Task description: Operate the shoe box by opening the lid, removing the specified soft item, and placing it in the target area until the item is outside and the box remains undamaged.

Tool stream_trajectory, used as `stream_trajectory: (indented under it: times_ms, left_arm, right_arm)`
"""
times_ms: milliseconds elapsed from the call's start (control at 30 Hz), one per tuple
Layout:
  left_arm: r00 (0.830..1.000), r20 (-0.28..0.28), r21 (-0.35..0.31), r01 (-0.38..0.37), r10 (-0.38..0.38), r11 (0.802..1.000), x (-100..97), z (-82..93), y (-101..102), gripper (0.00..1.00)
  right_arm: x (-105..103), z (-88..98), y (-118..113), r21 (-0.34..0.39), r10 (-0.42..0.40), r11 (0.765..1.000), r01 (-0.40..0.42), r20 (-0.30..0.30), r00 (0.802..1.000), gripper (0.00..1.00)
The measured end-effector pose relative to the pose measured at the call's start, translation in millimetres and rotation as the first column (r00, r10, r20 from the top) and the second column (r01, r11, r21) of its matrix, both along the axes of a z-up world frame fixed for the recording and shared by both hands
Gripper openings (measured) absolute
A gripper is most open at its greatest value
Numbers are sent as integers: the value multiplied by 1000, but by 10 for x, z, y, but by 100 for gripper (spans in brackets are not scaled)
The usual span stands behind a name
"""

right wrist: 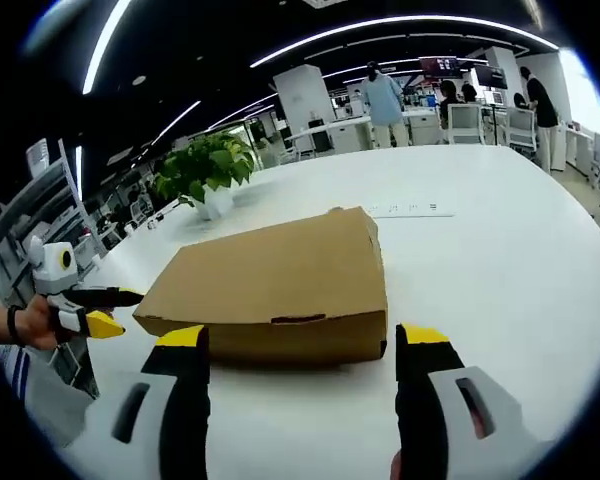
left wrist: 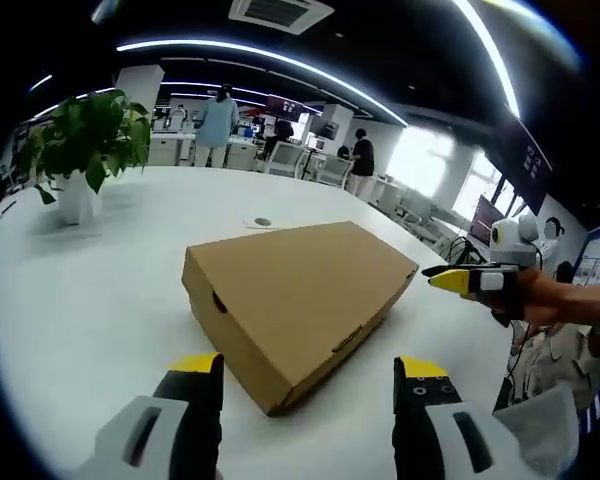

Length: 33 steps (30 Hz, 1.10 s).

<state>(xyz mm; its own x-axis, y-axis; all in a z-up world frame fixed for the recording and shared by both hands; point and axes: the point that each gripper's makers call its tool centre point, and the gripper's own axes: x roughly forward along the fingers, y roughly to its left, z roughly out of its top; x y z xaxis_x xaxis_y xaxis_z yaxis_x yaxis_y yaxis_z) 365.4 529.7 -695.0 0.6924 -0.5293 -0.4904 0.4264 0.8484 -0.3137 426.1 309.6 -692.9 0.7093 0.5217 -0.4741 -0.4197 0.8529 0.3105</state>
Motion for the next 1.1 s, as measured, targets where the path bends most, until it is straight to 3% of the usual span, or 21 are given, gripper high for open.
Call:
stream_trajectory:
  times_ms: [267,500,967,1100]
  left_arm:
    - [1000,-15,18,-12,13,1000,155,-72,-75,69]
    - [999,-23,26,-42,43,999,158,-50,-49,65]
    - [999,-23,62,-37,39,997,167,-37,-37,62]
    - [999,-19,68,-34,35,997,153,-34,40,59]
  right_arm:
    - [255,-40,-11,19,-13,1000,13,-21,1000,69]
    - [374,-90,10,31,-26,999,27,-31,999,60]
    - [386,-147,84,-21,-38,999,38,-24,999,54]
    - [301,-157,124,-17,-53,999,52,-44,998,53]
